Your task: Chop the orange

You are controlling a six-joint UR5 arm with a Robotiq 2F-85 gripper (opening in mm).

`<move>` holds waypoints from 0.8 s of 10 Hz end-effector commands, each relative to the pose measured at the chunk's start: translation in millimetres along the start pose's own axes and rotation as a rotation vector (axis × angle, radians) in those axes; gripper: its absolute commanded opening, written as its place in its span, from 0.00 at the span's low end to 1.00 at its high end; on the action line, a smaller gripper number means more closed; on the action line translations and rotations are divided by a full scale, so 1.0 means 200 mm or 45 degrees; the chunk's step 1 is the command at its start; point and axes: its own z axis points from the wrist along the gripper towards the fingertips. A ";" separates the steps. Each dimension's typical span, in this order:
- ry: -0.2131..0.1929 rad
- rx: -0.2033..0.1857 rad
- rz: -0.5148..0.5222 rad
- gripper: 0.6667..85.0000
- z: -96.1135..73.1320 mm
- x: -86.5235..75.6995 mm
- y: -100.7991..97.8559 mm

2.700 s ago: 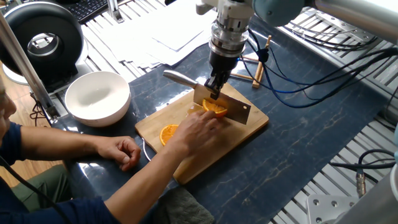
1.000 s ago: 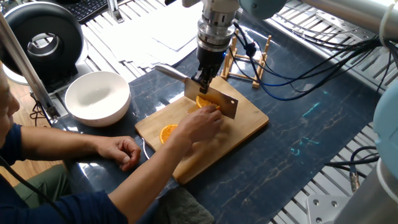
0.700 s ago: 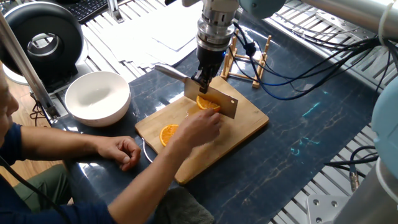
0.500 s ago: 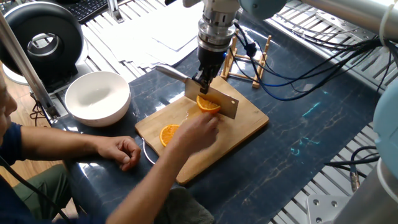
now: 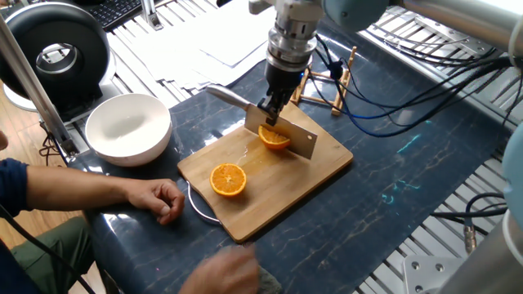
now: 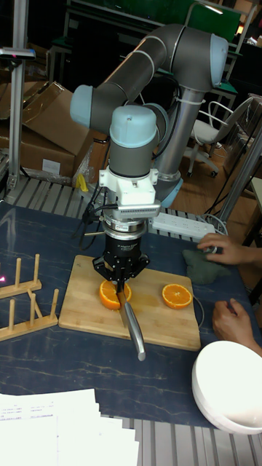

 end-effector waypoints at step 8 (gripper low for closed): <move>-0.012 -0.016 -0.016 0.01 -0.01 0.06 0.00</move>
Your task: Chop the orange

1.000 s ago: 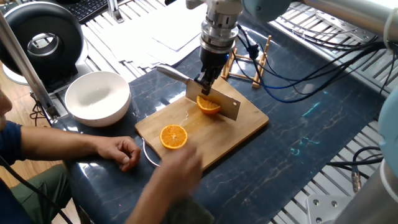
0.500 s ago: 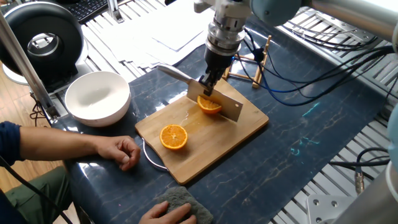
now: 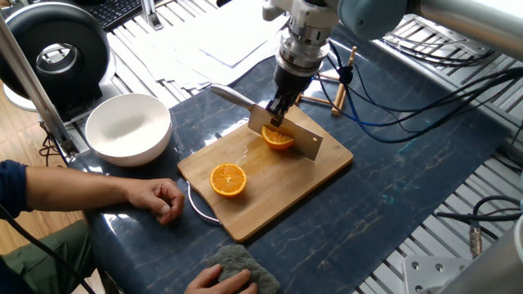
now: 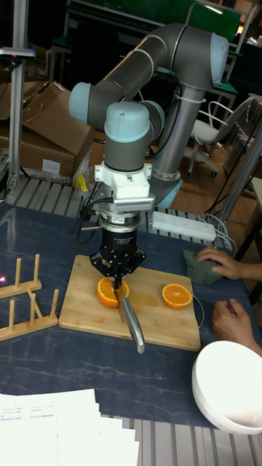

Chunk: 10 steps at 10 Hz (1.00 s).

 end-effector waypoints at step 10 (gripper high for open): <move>-0.005 -0.051 0.001 0.01 -0.06 -0.05 0.00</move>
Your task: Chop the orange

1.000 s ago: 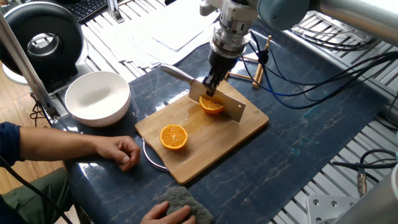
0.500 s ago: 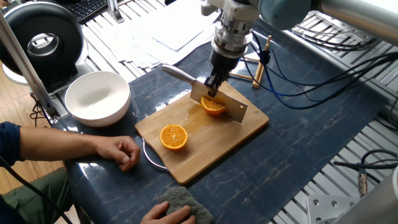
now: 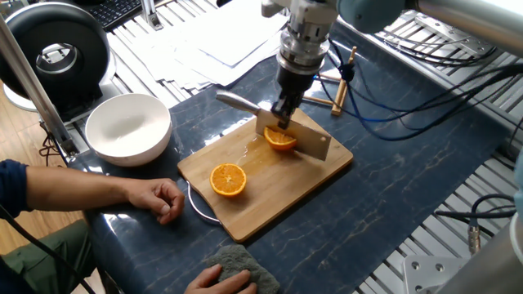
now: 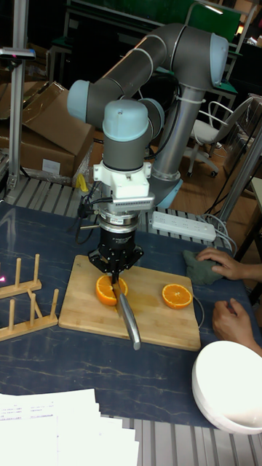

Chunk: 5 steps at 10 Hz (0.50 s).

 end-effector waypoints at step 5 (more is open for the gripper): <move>-0.045 -0.021 0.005 0.01 0.01 -0.03 0.02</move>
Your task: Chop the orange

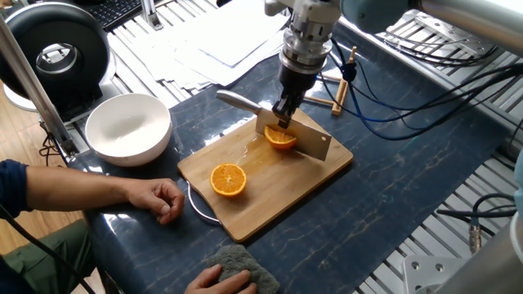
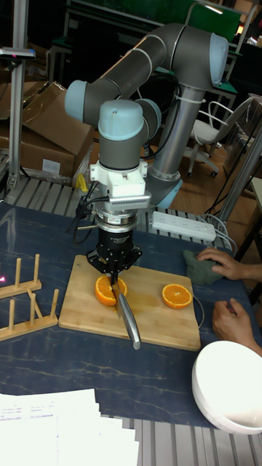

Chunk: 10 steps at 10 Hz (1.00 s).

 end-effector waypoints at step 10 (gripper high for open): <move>0.078 -0.070 -0.045 0.01 -0.34 0.17 -0.07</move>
